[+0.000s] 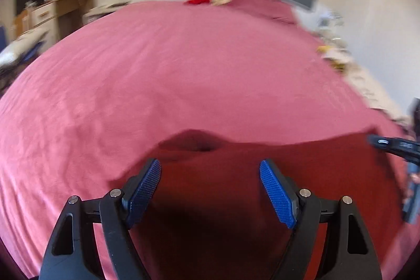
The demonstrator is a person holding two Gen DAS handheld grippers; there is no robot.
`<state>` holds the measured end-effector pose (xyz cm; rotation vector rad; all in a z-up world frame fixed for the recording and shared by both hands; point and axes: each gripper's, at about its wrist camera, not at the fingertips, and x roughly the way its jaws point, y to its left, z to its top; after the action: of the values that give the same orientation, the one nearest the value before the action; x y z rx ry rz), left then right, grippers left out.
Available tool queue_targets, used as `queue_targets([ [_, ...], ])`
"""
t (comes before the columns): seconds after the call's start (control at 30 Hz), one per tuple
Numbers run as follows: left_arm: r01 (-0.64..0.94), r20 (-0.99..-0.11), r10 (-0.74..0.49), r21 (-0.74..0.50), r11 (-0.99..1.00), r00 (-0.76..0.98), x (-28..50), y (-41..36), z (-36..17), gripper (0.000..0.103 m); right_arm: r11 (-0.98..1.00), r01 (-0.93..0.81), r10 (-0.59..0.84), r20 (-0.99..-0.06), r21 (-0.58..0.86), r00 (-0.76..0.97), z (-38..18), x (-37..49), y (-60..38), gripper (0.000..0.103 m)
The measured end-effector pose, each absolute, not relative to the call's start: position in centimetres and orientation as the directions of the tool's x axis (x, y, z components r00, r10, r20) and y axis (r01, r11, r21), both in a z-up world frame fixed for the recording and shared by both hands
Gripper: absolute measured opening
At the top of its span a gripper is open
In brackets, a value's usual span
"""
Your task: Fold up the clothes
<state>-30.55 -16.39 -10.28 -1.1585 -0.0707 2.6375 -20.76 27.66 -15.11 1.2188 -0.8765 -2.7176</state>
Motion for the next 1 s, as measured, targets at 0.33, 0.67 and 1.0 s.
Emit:
queue_targets([
  [0.33, -0.128, -0.646, 0.293, -0.291, -0.948, -0.705, -27.4, -23.3, -7.9, 0.080, -0.827, -0.259, -0.148, -0.639, 0.498, -0.755, -11.2, -12.3, 32.0, 0.024],
  [0.67, -0.196, -0.744, 0.378, -0.325, -0.925, -0.551, -16.2, -26.1, -10.6, 0.080, -0.866, -0.206, -0.264, -0.765, 0.456, -0.587, -12.0, -3.2, 28.1, 0.029],
  [1.0, -0.197, -0.778, 0.378, -0.323, -0.926, -0.502, -13.9, -25.1, -11.9, 0.080, -0.872, -0.198, -0.285, -0.793, 0.447, -0.539, -14.2, -1.5, 26.4, 0.014],
])
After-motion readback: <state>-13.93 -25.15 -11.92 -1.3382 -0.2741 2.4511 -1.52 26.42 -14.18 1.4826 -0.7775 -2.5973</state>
